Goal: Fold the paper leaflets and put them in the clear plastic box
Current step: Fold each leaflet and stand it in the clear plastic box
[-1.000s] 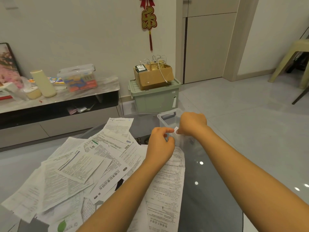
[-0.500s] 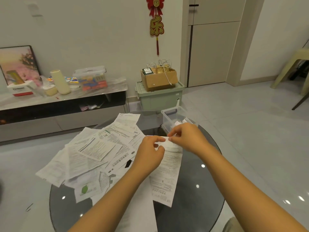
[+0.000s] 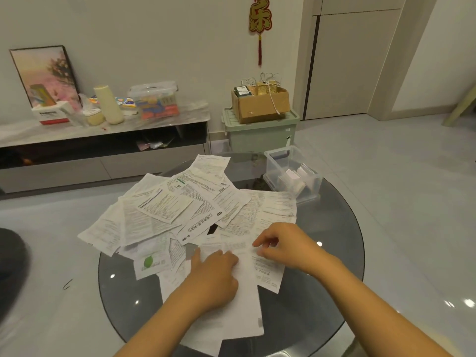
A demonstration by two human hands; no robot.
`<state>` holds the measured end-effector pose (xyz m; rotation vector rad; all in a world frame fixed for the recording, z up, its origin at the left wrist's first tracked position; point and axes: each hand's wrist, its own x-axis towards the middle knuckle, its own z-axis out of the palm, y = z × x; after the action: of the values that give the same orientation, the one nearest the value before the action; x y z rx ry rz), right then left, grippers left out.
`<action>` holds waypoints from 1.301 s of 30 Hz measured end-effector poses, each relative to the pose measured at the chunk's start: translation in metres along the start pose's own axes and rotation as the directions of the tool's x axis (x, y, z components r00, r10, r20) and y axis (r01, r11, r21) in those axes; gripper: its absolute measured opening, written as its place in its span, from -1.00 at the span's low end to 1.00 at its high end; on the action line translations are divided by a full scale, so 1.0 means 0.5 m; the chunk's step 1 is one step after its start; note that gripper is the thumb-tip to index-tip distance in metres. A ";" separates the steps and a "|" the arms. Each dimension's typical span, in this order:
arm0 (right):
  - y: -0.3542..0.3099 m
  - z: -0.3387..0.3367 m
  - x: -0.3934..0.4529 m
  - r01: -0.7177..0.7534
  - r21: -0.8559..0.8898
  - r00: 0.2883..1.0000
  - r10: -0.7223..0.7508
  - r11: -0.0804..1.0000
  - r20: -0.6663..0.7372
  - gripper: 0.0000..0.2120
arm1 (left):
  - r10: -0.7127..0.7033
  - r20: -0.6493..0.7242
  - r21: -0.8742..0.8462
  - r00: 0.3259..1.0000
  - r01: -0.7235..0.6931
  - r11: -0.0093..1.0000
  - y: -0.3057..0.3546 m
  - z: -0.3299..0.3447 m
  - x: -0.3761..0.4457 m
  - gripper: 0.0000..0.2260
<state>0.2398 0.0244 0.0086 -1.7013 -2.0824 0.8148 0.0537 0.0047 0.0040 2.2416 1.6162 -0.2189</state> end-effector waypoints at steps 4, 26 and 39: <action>0.012 0.003 0.006 0.038 -0.002 0.998 -0.038 0.999 0.053 -0.81 | 0.156 0.027 -0.080 0.987 -0.153 0.985 -0.006 0.011 0.037 -0.45; 0.018 0.039 -0.022 0.243 -0.158 0.938 -0.191 0.957 0.290 -0.48 | 0.299 0.083 -0.151 0.951 -0.285 0.947 -0.075 -0.007 0.003 -0.40; 0.025 0.023 -0.004 0.086 0.135 0.980 -0.108 0.987 0.166 -0.80 | 0.226 -0.041 -0.294 0.973 -0.228 0.928 -0.081 -0.029 0.013 -0.83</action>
<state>0.2432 0.0214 -0.0079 -1.4970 -2.1547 1.0744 0.0167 0.0273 0.0071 2.1683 1.2777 0.0887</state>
